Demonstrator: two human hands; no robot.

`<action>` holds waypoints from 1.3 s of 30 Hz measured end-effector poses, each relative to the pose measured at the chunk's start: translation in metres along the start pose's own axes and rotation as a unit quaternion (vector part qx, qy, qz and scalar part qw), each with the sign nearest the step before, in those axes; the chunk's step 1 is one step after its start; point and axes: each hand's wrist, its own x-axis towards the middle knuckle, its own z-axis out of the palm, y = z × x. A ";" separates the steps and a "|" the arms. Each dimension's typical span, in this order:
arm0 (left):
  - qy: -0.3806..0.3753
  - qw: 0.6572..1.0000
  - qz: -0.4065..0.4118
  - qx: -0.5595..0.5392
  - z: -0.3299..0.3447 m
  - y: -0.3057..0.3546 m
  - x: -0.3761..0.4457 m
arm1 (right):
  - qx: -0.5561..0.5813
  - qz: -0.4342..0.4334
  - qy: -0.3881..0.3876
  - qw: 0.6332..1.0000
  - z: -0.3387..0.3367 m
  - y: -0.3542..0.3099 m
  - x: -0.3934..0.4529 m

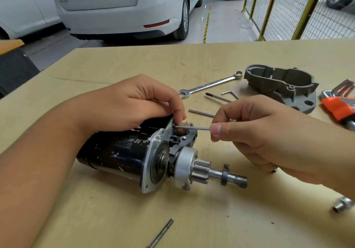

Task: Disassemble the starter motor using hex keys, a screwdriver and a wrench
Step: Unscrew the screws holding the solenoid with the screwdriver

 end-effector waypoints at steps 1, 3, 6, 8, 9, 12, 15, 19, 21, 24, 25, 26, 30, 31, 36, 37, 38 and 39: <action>0.000 1.000 0.000 0.000 0.000 0.000 0.000 | 0.002 0.000 0.001 1.000 0.000 0.000 0.000; 0.001 1.000 0.002 0.000 0.000 0.000 0.000 | 0.005 -0.002 0.002 1.000 -0.001 0.000 0.000; 0.003 1.000 0.004 0.004 0.000 0.000 0.000 | 0.002 -0.003 0.007 1.000 -0.001 0.001 0.000; 0.003 1.000 0.005 0.004 0.000 0.001 0.000 | 0.007 0.002 0.004 1.000 -0.001 0.001 0.000; 0.003 1.000 0.005 0.004 0.000 0.001 0.000 | 0.013 0.005 0.001 1.000 -0.001 0.002 0.000; 0.002 1.000 0.006 0.006 0.000 0.000 0.000 | 0.045 0.034 -0.016 0.998 -0.001 0.003 -0.001; 0.002 1.000 0.008 0.008 -0.001 -0.001 0.001 | 0.145 0.116 -0.059 0.981 -0.003 -0.002 -0.003; 0.001 1.000 0.015 0.017 -0.001 -0.001 0.002 | 0.169 0.147 -0.072 0.972 -0.003 -0.008 -0.004; 0.000 1.000 0.018 0.019 0.000 -0.001 0.002 | 0.152 0.144 -0.060 0.976 -0.003 -0.008 -0.004; -0.004 1.000 0.015 0.013 0.000 0.000 0.003 | 0.132 0.137 -0.048 0.981 -0.003 -0.010 -0.003; -0.004 1.000 0.014 0.011 0.000 0.000 0.003 | 0.120 0.130 -0.044 0.983 -0.003 -0.010 -0.003; -0.003 1.000 0.012 0.009 0.001 0.000 0.003 | 0.104 0.119 -0.040 0.987 -0.003 -0.010 -0.002; 0.001 1.000 0.006 0.015 0.001 0.001 0.003 | 0.010 0.054 -0.005 0.998 0.001 -0.008 -0.002; -0.001 1.000 0.004 0.016 0.001 0.002 0.003 | -0.029 0.033 0.009 0.999 0.002 -0.007 -0.001; -0.005 1.000 0.002 0.024 0.000 0.003 0.003 | -0.222 -0.095 0.067 0.968 0.004 -0.008 -0.003; -0.005 1.000 0.002 0.023 0.000 0.003 0.003 | -0.262 -0.125 0.081 0.953 0.005 -0.008 -0.005; -0.004 1.000 0.002 0.022 0.000 0.004 0.003 | -0.308 -0.153 0.096 0.934 0.006 -0.008 -0.006; -0.002 1.000 0.001 0.020 0.000 0.004 0.003 | -0.360 -0.175 0.113 0.910 0.007 -0.006 -0.008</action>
